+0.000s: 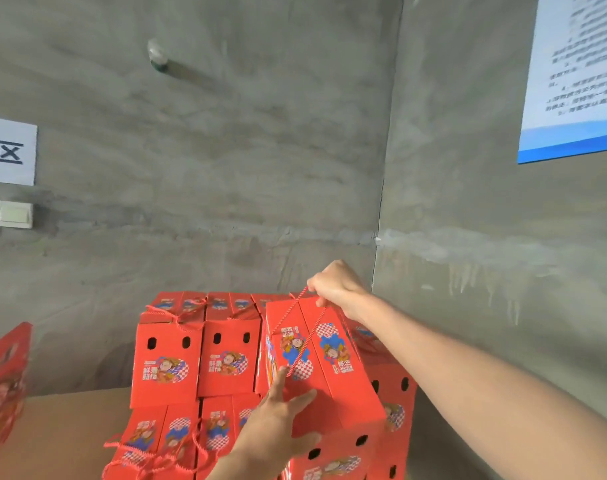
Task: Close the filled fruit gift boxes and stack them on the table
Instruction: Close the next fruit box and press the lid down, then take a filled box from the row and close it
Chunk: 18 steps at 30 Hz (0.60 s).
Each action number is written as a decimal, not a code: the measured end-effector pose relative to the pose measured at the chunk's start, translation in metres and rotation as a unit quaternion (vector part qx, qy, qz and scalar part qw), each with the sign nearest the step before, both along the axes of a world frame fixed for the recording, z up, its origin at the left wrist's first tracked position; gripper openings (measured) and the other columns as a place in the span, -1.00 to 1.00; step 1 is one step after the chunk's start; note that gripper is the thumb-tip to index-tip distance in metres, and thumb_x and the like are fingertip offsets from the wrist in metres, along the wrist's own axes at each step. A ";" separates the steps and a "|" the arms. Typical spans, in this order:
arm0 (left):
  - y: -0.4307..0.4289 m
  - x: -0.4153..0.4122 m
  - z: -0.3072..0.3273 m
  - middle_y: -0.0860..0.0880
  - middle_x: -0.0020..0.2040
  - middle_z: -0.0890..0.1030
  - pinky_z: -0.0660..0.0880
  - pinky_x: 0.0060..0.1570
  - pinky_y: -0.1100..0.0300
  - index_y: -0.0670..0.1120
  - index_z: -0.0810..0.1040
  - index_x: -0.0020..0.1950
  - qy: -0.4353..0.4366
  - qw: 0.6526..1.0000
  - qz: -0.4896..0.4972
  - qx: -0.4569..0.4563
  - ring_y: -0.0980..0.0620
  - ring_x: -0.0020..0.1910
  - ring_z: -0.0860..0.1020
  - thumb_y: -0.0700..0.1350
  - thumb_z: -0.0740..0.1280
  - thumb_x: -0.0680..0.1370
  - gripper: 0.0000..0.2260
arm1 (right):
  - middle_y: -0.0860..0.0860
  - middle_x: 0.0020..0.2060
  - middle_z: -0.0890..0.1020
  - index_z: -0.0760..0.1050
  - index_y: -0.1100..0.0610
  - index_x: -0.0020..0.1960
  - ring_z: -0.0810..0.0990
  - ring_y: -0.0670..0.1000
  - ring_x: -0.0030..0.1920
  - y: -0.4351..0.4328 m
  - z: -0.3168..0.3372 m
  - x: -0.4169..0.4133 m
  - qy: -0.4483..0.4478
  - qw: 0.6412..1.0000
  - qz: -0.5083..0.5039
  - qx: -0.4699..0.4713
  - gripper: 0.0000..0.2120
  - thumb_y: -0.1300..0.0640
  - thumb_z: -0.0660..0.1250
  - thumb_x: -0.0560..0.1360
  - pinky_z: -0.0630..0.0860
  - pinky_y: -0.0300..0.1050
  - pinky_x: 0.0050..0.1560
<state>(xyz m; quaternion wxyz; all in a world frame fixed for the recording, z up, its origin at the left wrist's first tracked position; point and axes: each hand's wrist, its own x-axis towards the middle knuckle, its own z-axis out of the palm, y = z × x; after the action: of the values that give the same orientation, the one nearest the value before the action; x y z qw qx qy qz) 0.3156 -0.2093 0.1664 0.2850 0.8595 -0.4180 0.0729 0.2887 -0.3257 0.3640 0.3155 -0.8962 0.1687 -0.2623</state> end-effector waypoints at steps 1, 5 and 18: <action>-0.008 0.008 -0.004 0.08 0.52 -0.31 0.26 0.37 0.24 0.25 0.17 0.48 0.006 1.000 0.014 -0.011 0.11 0.47 0.19 0.14 0.29 0.52 -0.44 | 0.15 -0.39 0.60 0.55 0.29 -0.20 0.60 0.05 -0.33 -0.010 -0.008 0.006 0.036 0.998 0.003 -0.058 -0.84 0.21 0.26 0.46 0.35 -0.32 -0.40; -0.028 0.027 -0.028 0.02 0.55 -0.15 0.26 0.29 0.39 0.09 0.03 0.54 -0.006 0.990 0.102 -0.096 0.21 0.35 0.36 0.02 0.12 0.63 -0.51 | 0.23 0.37 0.33 0.21 0.26 0.40 0.28 0.21 0.41 -0.050 -0.089 0.015 0.157 0.940 0.035 -0.301 -0.46 0.01 0.22 0.54 0.27 0.03 0.38; -0.052 0.063 -0.035 0.11 0.48 0.28 0.43 0.15 0.22 0.09 0.25 0.48 -0.081 0.977 0.145 -0.133 0.05 0.29 0.48 -0.10 0.22 0.60 -0.55 | 0.07 0.47 0.02 -0.14 -0.02 0.53 0.00 0.15 0.46 -0.089 -0.201 0.041 0.058 0.913 0.132 -0.381 -0.41 0.08 0.05 0.58 -0.13 0.18 0.42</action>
<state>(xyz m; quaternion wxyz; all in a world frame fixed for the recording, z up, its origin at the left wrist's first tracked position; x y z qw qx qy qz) 0.3782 -0.2617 0.1315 0.3487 0.8565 -0.2969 0.2379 0.3294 -0.4149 0.1631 -0.0289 -0.9762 -0.0454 -0.2100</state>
